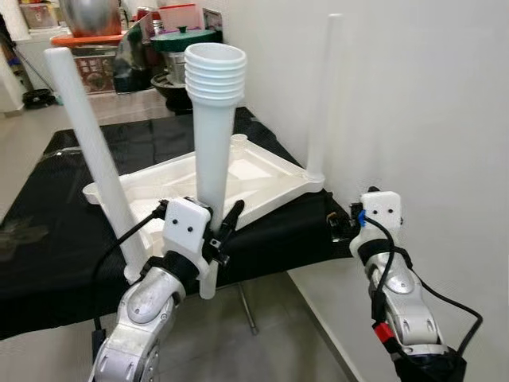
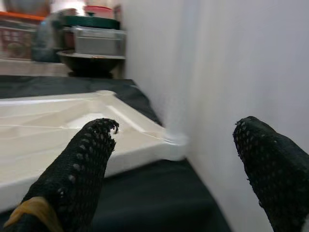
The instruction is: Building children table
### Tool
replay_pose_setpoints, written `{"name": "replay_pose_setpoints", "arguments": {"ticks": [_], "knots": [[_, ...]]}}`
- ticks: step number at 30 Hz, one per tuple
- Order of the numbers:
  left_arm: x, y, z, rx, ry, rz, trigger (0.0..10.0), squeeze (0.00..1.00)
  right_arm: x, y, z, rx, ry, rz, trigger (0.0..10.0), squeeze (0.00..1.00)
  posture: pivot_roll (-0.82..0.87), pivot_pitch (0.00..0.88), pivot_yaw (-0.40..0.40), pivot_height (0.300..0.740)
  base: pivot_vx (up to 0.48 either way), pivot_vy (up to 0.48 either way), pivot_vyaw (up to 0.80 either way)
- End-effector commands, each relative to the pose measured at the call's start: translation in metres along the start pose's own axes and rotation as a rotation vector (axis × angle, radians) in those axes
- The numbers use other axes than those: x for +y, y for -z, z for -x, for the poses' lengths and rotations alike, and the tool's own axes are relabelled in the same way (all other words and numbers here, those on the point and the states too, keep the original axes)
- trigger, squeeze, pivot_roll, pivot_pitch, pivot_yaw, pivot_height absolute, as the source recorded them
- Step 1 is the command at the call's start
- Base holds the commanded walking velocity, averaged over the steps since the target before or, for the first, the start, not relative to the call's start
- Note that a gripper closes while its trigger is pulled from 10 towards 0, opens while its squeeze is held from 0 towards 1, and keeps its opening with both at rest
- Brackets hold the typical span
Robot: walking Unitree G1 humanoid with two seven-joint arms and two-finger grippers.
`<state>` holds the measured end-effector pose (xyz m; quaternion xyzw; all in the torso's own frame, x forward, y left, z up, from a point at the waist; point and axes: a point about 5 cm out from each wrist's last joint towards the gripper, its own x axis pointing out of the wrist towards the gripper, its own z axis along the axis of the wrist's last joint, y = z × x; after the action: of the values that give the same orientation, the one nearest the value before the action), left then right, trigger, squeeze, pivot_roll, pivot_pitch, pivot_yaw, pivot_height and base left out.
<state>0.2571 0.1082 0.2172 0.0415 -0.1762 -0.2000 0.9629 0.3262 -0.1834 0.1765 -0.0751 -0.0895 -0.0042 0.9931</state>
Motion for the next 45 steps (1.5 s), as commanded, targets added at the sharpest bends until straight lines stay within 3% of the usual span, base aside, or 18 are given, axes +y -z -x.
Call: {"name": "replay_pose_setpoints", "arguments": {"ticks": [1,12,20,24,35,38,45], "knots": [[0.001,-0.002,0.002,-0.013,0.003,0.005,10.0,0.00,0.007,-0.004,-0.003,-0.023,-0.020,-0.010,10.0,0.00,0.04,0.000,-0.026,0.740,0.000,0.476,0.00],[-0.004,-0.003,0.002,-0.019,0.050,0.015,10.0,0.00,0.007,-0.005,-0.004,-0.025,-0.023,-0.008,10.0,0.00,0.05,0.000,-0.026,0.740,0.000,0.473,0.00],[-0.018,-0.005,0.010,-0.020,0.179,0.132,10.0,0.00,0.000,-0.002,-0.007,-0.001,0.040,0.036,10.0,0.00,0.05,0.000,-0.031,0.740,0.000,0.094,0.00],[-0.017,-0.008,0.011,-0.028,0.191,0.143,10.0,0.00,0.001,0.000,-0.007,0.006,0.029,0.031,10.0,0.00,0.05,0.000,-0.032,0.740,0.000,0.000,0.00],[-0.001,-0.021,0.013,-0.075,0.139,0.139,10.0,0.00,0.001,0.002,-0.008,0.015,0.032,0.031,10.0,0.00,0.06,0.000,-0.039,0.740,0.000,0.000,0.00],[0.024,-0.023,0.025,-0.060,0.075,0.124,10.0,0.00,-0.003,0.002,-0.009,0.013,0.063,0.028,10.0,0.00,0.07,0.000,-0.043,0.740,0.000,0.000,0.00],[0.029,-0.026,0.032,-0.058,0.082,0.120,10.0,0.00,-0.002,0.003,-0.010,0.017,0.061,0.027,10.0,0.00,0.08,0.000,-0.050,0.740,0.000,0.000,0.00]]}}
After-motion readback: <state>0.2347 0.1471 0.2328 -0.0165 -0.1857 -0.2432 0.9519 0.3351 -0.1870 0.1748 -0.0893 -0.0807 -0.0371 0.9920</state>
